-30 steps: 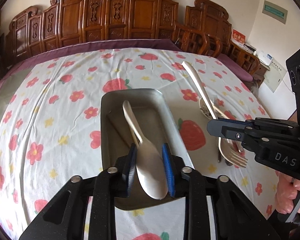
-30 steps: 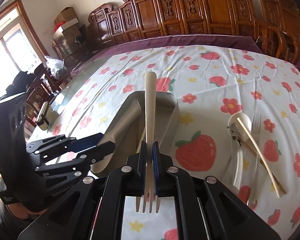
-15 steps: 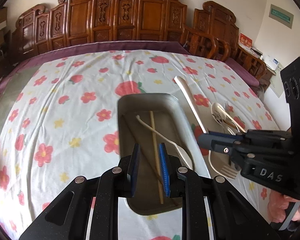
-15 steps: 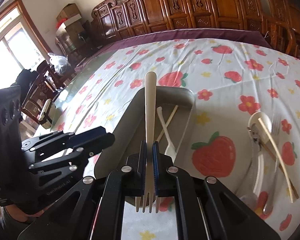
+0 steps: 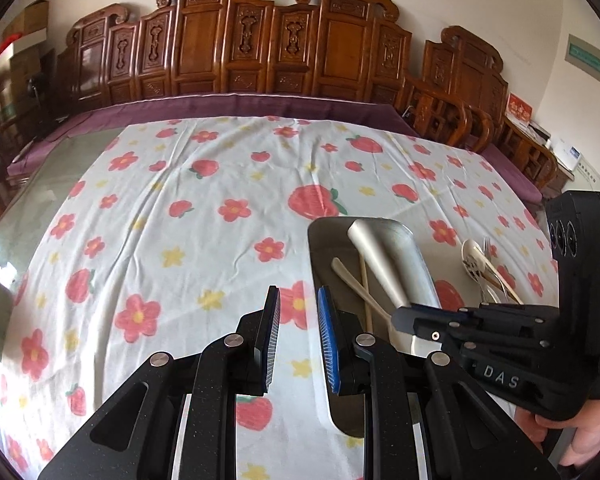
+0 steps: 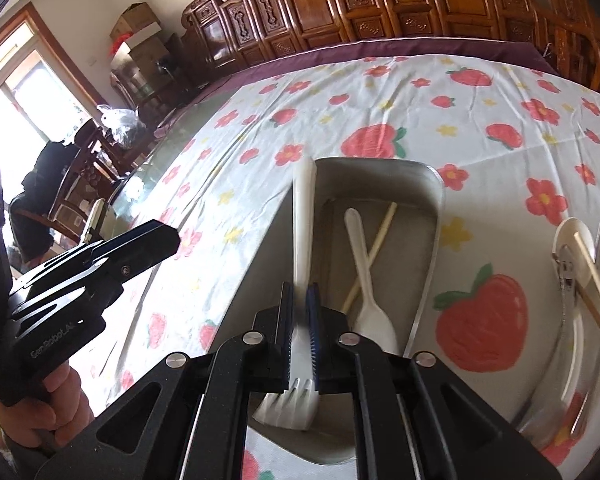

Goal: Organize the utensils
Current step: 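Release the white fork into the grey tray with the right tool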

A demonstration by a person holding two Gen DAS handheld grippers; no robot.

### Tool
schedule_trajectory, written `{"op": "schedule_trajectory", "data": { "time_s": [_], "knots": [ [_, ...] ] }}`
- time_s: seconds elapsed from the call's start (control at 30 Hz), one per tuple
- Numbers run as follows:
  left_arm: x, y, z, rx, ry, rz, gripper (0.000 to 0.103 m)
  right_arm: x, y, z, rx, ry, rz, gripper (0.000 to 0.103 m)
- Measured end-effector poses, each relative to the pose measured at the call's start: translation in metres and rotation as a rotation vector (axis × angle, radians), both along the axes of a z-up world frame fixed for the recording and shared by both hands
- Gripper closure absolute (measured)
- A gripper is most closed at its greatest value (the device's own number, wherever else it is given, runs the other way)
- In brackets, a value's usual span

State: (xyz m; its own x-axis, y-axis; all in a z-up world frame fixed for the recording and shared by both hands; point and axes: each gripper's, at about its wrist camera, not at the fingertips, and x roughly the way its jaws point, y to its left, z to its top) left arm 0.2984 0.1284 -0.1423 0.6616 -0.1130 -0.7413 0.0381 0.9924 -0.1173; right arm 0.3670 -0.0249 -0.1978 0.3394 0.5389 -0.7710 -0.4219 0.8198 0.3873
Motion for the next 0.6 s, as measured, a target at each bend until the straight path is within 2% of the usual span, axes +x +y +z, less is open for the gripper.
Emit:
{"op": "schedule_trajectory", "data": {
  "time_s": [0.27,0.6],
  "knots": [
    [-0.002,-0.004,0.004,0.002,-0.011,-0.012,0.085,-0.011,-0.002,0.011,-0.022,-0.043,0.033,0.092],
    [-0.011,-0.022,0.010,0.008,-0.031,-0.065,0.085,-0.033,-0.057,0.031,-0.090,-0.112,0.004,0.092]
  ]
}}
